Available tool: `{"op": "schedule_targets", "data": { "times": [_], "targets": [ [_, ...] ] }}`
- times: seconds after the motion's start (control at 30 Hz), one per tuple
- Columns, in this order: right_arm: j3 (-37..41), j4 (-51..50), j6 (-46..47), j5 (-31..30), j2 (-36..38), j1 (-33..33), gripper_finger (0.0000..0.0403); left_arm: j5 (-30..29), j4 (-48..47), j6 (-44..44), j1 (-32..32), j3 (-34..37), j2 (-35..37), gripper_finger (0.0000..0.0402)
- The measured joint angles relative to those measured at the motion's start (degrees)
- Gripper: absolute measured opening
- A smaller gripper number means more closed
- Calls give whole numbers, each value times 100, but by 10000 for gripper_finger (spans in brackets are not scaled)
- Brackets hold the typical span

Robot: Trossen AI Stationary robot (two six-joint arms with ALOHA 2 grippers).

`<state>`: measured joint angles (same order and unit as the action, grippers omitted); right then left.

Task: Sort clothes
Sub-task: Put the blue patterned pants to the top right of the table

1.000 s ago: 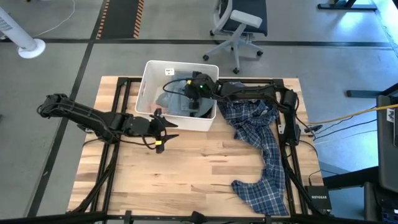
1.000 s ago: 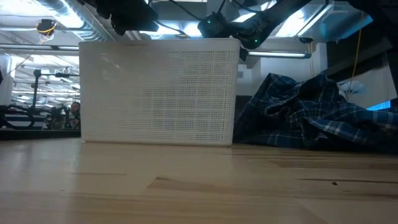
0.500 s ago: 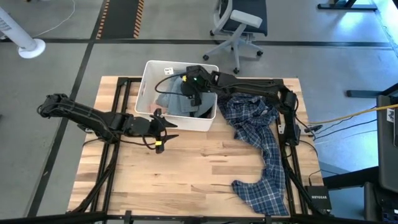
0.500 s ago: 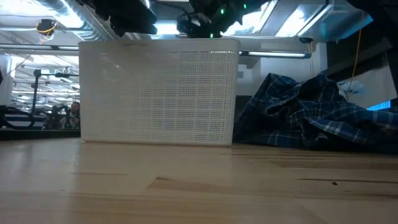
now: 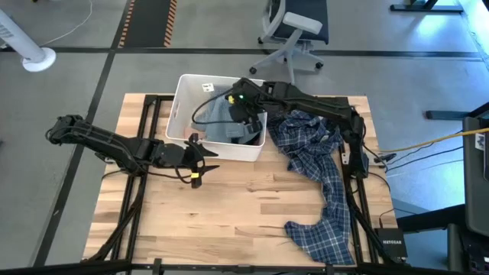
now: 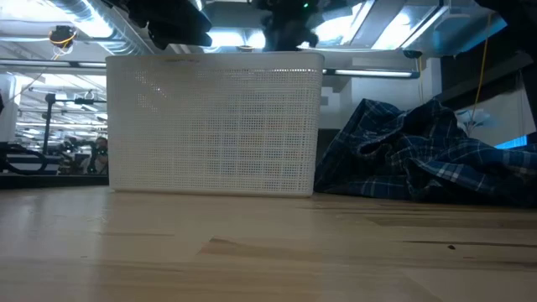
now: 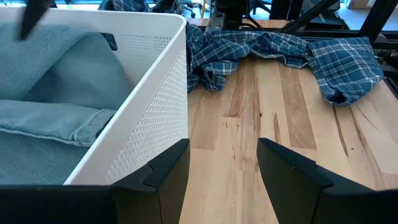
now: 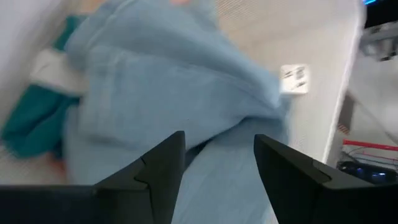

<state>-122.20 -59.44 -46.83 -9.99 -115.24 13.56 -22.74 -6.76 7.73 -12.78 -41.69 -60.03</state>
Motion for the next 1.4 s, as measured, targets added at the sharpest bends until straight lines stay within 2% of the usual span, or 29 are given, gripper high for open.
{"op": "schedule_targets", "data": {
  "times": [0.27, 0.57, 0.7, 0.87, 1.03, 1.23, 1.4],
  "targets": [
    [-282, -1557, 349, -275, 339, -627, 211, 0, -46, 0, 0, 0, 0, 182],
    [-273, -2717, 1510, -1559, 938, -1845, 211, 0, -74, 49, 0, 2, 0, 182],
    [24, -3047, 2182, -2264, 1259, -2421, 211, 0, -81, 83, 0, 2, 0, 182],
    [1047, -3046, 2988, -2815, 1922, -3009, 211, 0, -80, 108, 0, 2, 0, 182],
    [2679, -3043, 4172, -3339, 2837, -3373, 211, 0, -78, 141, 0, 2, 0, 182],
    [4669, -2734, 5301, -3056, 4098, -3414, 211, -2, -9, 235, 0, 2, -2, 182],
    [5889, -1927, 5427, -2493, 4947, -3187, 211, -71, -4, 238, 0, 2, -2, 182]
  ]
}}
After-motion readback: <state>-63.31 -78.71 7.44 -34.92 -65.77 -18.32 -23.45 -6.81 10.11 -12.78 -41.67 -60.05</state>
